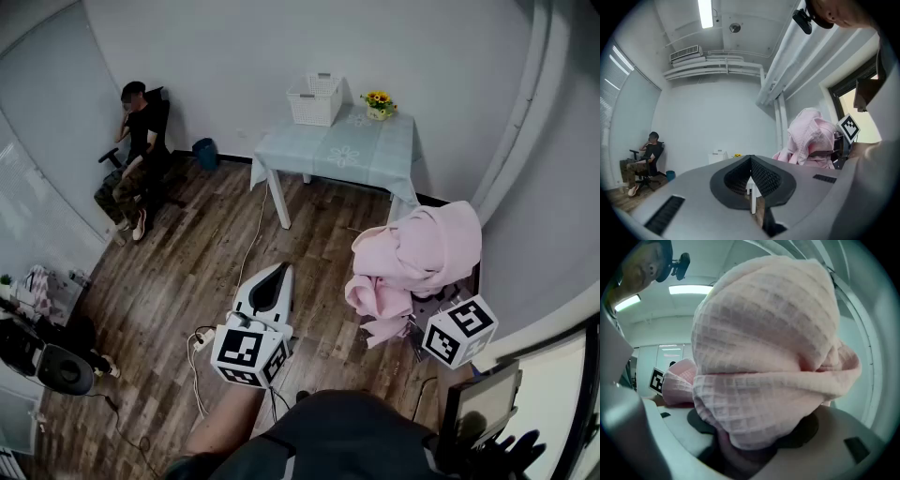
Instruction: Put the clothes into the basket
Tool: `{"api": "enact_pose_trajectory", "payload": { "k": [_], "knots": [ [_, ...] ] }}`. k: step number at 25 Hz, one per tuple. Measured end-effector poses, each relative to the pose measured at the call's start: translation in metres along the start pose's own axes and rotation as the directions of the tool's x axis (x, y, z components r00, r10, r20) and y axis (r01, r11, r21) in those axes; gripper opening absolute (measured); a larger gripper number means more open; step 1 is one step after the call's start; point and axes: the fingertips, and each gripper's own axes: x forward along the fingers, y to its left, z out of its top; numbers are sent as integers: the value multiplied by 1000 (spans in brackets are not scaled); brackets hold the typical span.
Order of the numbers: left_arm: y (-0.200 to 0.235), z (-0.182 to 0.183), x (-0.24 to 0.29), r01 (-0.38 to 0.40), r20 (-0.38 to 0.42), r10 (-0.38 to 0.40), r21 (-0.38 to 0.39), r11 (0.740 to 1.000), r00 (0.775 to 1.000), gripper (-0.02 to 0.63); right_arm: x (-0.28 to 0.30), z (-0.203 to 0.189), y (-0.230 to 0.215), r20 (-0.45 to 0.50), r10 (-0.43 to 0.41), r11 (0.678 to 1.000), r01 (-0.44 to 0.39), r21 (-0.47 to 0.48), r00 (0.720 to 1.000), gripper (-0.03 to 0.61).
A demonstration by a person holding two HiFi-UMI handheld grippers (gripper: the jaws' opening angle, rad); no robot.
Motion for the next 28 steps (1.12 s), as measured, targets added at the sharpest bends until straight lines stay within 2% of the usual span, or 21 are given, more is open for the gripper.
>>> {"api": "enact_pose_trajectory", "payload": {
  "k": [8,14,17,21,24,28],
  "knots": [
    [9,4,0,-4,16,4,-20,1000,1000,9,-1,2,0,3,-7,1000,7,-7,1000,336],
    [1,3,4,11,8,-11,16,1000,1000,9,-1,5,0,-3,-1,999,1,-36,1000,336],
    [4,4,0,11,3,-11,24,1000,1000,9,1,5,2,8,-4,1000,4,-1,1000,336],
    [11,4,-8,19,12,-19,-6,1000,1000,9,6,6,8,17,1,999,-2,44,1000,336],
    [24,3,-14,15,14,-15,-11,1000,1000,9,18,9,18,20,-2,1000,1,25,1000,336],
    [38,4,-25,35,32,-33,-54,998,999,9,30,10,34,-2,-13,1000,13,6,1000,336]
  ]
}}
